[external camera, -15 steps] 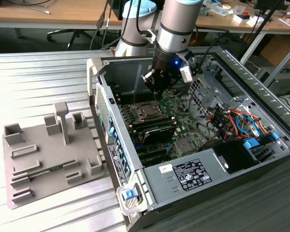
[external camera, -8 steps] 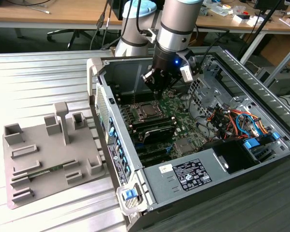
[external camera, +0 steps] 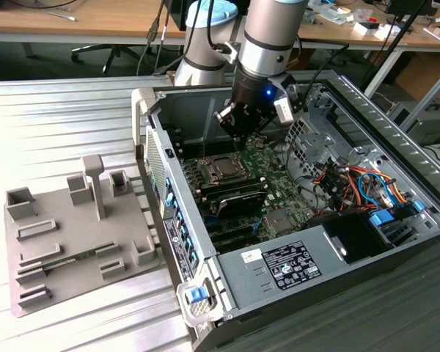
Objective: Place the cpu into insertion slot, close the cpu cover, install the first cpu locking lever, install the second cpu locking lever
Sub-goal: 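Install the first cpu locking lever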
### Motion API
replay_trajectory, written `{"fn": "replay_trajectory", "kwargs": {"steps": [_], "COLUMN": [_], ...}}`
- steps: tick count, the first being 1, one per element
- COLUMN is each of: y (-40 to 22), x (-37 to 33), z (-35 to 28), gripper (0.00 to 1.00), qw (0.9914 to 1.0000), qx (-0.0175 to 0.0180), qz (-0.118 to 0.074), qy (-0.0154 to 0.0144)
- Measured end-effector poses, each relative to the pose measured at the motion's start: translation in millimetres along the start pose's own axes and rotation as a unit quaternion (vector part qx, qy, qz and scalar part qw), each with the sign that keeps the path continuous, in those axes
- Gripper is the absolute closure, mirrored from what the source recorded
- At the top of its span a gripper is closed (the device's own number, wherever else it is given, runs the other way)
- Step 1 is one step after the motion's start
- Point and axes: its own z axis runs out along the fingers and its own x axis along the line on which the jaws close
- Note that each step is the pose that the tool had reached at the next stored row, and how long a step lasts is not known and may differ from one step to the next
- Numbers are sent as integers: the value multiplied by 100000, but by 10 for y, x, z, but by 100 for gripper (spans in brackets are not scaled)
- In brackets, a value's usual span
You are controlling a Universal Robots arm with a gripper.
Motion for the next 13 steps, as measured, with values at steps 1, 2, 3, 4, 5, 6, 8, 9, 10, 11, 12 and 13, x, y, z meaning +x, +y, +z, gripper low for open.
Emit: {"fn": "replay_trajectory", "kwargs": {"steps": [1,2,3,4,5,6,8,9,10,11,12,13], "y": [0,0,0,0,-1,-1,0,0,0,1,5,8], "x": [0,0,-1,-1,-1,-1,4,8,15,23,86,127], "z": [-4,-7,-11,-17,-22,-30,-35,-35,-37,-38,-40,-42], "gripper": [89,89,89,89,89,89,89,89,89,89,89,89], "qw": [100000,100000,100000,100000,100000,100000,100000,100000,100000,100000,100000,100000], "qx": [10,4,-2,-2,-4,-6,-18,-15,-1,0,0,2], "qz": [-4,1,-1,0,-5,-9,10,8,-1,-1,3,0], "qy": [6,4,-2,-2,-6,-6,-22,-25,-17,-23,-68,-87]}}
